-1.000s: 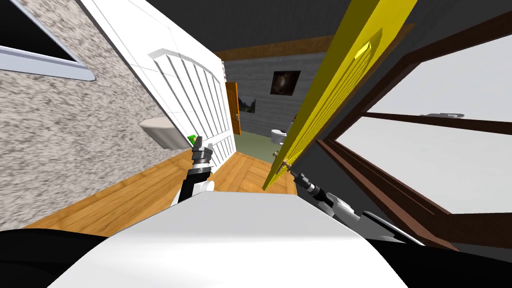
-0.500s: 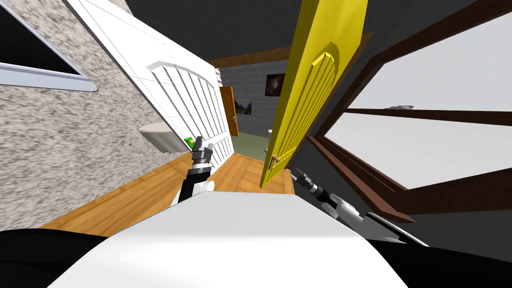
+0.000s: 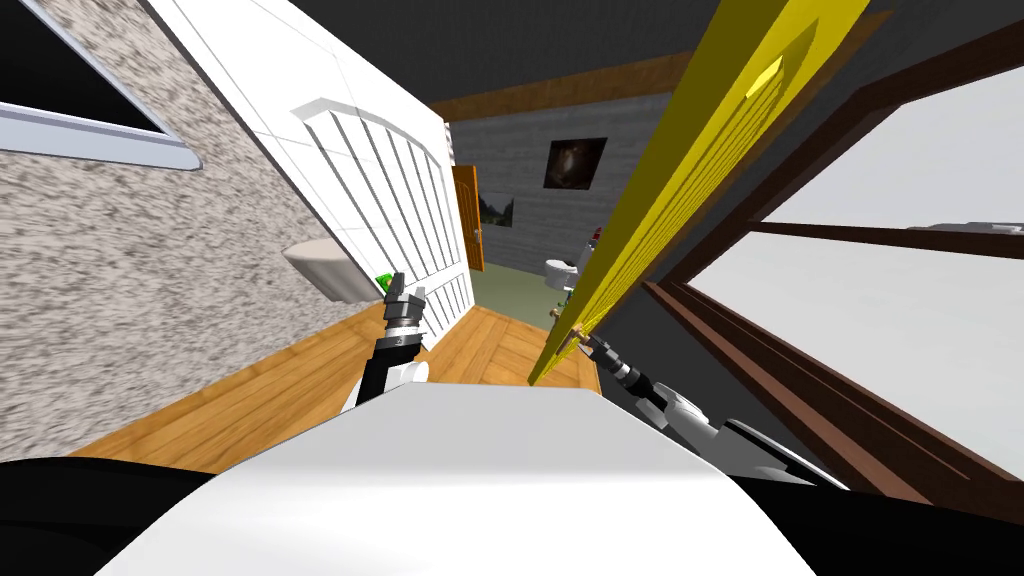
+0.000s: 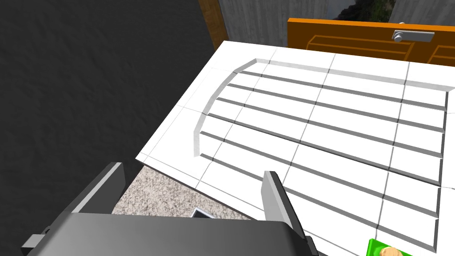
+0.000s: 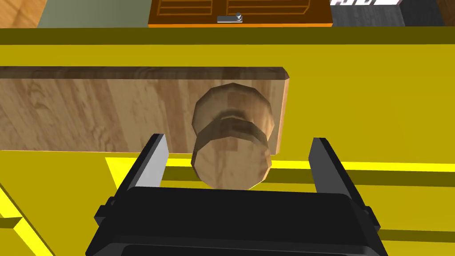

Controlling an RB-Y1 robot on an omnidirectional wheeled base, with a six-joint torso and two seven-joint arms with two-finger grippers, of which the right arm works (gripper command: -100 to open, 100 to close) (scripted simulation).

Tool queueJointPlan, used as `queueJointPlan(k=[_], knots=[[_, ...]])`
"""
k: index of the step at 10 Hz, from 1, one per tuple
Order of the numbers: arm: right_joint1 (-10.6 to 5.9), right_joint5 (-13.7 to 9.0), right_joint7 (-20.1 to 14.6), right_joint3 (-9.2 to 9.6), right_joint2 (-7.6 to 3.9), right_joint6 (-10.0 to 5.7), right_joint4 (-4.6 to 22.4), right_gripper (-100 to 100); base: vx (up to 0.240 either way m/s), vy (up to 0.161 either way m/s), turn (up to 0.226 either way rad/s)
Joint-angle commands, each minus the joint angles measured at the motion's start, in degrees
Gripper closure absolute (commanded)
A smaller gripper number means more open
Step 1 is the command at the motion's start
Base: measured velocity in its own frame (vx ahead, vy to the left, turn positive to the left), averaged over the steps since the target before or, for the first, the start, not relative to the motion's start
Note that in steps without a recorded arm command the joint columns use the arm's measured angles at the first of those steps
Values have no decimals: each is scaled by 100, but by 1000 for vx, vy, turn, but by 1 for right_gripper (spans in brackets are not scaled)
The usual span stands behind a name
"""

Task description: Pull the door open

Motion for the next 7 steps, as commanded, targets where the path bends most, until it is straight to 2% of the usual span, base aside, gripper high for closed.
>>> queueJointPlan(k=[1,2,7], knots=[[0,0,0,0,0,0,0,-100,79,81,14],[0,0,0,0,0,0,0,100,-10,-9,-12],[0,0,0,0,0,0,0,100,-16,-15,0]])
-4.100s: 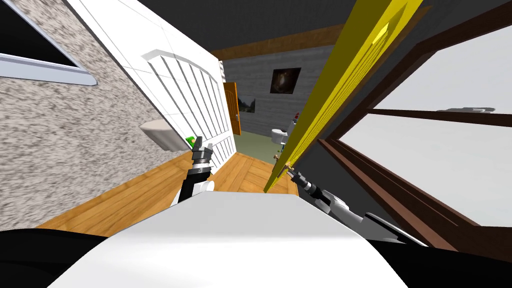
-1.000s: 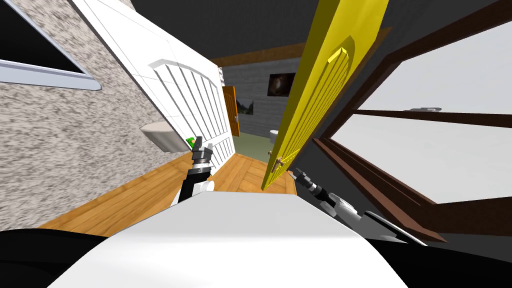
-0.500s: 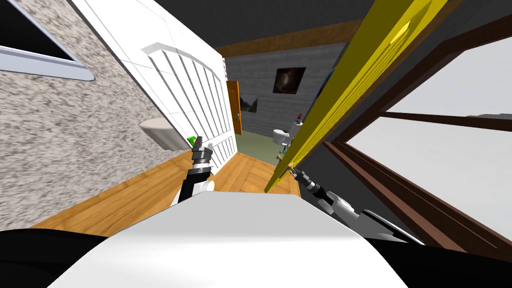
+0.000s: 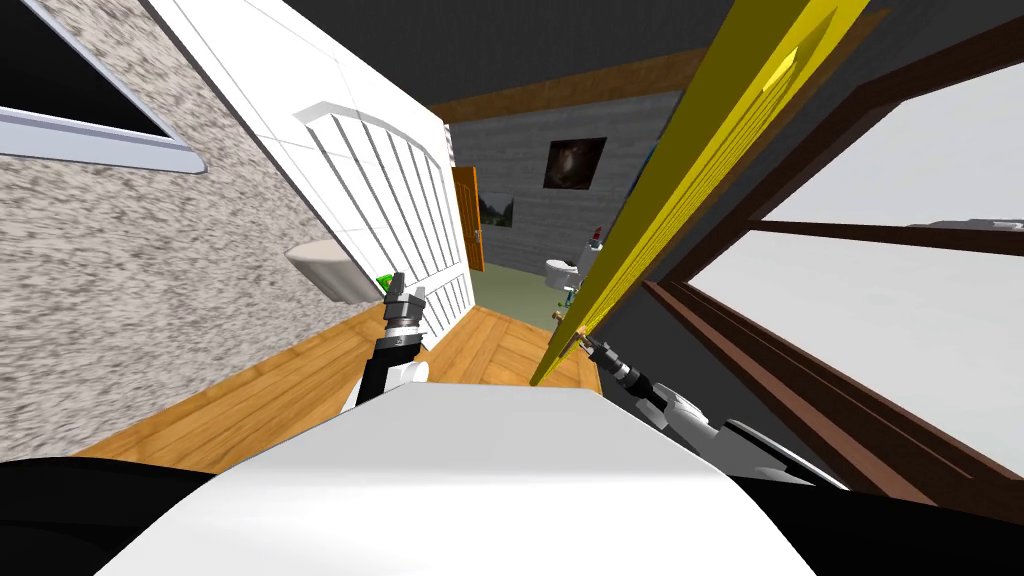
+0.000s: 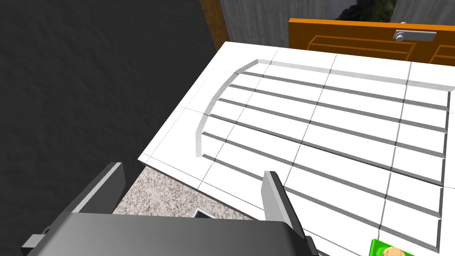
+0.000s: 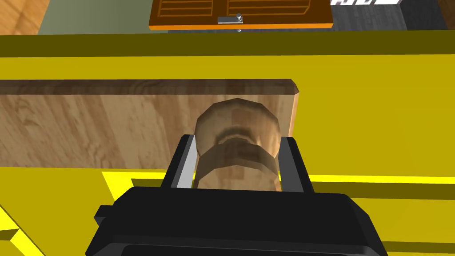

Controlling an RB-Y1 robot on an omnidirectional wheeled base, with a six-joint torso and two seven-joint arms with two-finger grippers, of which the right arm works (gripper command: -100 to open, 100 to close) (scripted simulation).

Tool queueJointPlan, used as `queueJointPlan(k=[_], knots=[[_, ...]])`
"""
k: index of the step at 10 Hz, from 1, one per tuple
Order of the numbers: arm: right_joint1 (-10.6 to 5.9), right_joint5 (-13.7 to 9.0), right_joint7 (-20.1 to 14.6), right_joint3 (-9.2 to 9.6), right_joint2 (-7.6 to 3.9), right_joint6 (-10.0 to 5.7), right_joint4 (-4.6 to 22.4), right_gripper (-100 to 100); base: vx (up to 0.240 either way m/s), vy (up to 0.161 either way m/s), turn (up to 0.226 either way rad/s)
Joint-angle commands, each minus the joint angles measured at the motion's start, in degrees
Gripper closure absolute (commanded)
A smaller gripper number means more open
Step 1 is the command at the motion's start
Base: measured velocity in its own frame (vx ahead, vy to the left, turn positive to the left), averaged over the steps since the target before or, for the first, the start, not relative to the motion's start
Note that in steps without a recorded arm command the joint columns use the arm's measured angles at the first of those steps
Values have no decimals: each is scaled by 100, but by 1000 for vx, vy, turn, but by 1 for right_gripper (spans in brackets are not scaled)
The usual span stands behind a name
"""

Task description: Pull the door open

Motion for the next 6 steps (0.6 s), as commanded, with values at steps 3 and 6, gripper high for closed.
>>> queueJointPlan(k=[3,6], knots=[[-71,58,-3,109,16,-236,91,100,-89,-108,169],[-117,108,-6,201,9,-438,183,100,-150,-127,117]])
